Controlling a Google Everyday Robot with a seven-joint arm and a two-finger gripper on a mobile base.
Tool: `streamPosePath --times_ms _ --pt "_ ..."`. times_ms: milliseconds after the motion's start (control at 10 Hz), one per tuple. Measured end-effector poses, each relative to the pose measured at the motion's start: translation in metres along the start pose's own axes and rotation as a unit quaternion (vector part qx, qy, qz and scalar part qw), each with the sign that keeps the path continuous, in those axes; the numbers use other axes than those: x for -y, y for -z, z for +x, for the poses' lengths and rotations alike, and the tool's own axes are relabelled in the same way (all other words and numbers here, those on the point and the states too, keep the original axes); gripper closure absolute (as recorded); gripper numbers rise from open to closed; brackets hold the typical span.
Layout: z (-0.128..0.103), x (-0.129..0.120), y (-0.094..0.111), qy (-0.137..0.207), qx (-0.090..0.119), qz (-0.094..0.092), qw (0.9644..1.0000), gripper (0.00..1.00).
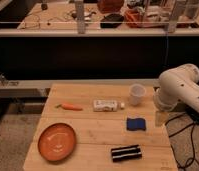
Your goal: Place the white sponge in the ceramic bowl
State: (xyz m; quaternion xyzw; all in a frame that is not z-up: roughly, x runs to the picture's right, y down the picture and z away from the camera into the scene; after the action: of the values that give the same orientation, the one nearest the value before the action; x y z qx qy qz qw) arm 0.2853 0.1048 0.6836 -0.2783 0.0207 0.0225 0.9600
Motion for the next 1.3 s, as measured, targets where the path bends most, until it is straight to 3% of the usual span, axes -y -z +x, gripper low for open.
streamPosePath --times_ms 1300 --pt "-0.0001 -0.0003 -0.0013 0.000 0.001 -0.001 1.0000 0.20"
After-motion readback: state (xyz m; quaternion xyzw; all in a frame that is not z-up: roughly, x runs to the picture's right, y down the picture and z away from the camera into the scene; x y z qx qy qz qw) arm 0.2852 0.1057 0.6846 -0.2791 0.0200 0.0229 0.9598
